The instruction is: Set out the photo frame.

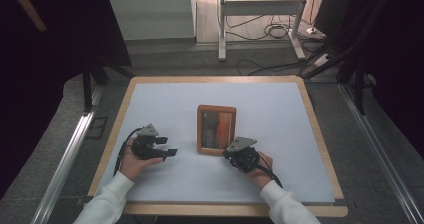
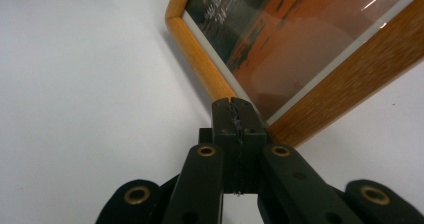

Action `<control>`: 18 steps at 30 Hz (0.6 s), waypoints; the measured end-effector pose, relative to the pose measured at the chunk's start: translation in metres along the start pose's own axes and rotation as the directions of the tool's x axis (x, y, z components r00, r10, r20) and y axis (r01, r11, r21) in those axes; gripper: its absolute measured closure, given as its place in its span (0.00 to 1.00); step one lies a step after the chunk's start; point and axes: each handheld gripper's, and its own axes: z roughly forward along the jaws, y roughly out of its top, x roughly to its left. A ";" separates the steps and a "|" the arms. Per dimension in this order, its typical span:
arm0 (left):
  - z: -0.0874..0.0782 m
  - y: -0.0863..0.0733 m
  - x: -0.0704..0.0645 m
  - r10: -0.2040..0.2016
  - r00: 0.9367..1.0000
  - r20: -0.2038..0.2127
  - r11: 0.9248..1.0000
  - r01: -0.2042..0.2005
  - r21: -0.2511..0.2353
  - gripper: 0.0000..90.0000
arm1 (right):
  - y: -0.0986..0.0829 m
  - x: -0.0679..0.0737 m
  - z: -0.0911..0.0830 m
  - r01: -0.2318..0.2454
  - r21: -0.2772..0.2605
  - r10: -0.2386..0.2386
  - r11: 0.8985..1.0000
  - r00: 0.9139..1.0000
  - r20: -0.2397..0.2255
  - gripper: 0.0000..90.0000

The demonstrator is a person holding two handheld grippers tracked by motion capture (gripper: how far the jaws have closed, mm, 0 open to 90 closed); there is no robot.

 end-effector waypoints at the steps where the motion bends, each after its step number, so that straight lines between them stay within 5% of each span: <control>1: 0.000 0.000 0.000 0.000 1.000 0.000 1.000 0.000 0.000 0.33 | 0.000 0.000 -0.001 0.002 -0.002 -0.002 1.000 1.000 0.001 1.00; 11: -0.001 0.001 -0.001 0.000 1.000 -0.001 1.000 0.000 -0.011 0.33 | 0.001 -0.003 -0.021 -0.006 -0.055 0.007 0.998 1.000 0.006 1.00; 18: -0.003 0.000 -0.004 0.001 1.000 -0.015 1.000 -0.002 -0.022 0.33 | -0.010 -0.017 -0.045 -0.040 -0.084 0.045 0.996 0.998 0.049 1.00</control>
